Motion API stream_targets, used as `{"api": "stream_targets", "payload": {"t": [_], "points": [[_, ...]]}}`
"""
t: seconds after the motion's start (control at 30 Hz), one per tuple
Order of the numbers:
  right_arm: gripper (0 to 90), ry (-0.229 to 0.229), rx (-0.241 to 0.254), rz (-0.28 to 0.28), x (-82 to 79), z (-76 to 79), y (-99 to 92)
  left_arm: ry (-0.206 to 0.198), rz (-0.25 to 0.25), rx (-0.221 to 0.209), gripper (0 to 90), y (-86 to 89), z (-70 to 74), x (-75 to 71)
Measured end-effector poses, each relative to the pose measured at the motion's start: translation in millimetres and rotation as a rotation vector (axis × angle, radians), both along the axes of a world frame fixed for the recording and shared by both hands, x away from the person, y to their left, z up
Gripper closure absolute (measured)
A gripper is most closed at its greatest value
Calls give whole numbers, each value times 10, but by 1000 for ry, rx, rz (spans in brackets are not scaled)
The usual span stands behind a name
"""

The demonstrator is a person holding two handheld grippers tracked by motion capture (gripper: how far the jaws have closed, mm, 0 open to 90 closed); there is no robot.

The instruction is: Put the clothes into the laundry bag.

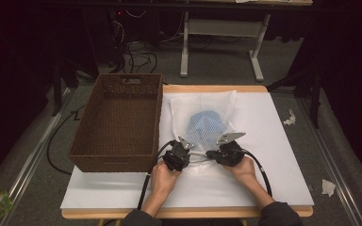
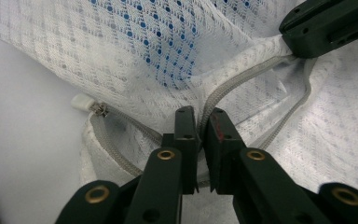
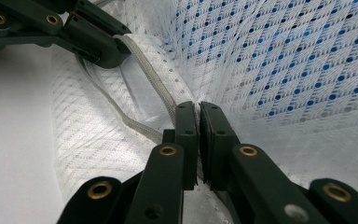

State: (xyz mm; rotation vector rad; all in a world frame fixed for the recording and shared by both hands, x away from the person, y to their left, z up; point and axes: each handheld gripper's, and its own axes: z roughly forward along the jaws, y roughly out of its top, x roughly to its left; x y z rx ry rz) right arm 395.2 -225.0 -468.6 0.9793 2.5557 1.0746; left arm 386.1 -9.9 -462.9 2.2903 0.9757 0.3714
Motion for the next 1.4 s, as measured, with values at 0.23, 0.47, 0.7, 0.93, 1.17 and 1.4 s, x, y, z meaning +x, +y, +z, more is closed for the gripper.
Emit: {"api": "stream_targets", "payload": {"t": [0.23, 0.47, 0.7, 0.93, 1.17, 1.4], "points": [[764, 12, 14, -11, -10, 12, -14, 13, -15, -57, 676, 27, 14, -20], [590, 1, 18, -6, -73, 98, -36, -4, -14, -98, 524, 74, 92, -72], [531, 5, 69, -43, -107, 184, -132, -18, -35, -173, 435, 123, 213, -162], [496, 1, 124, -86, -128, 275, -279, -63, -17, -255, 426, 210, 381, -186], [392, -65, 159, -111, -143, 336, -420, -114, 40, -290, 407, 217, 429, -138], [413, -89, 169, -142, -145, 346, -540, -194, 79, -322, 400, 72, 431, -89]]}}
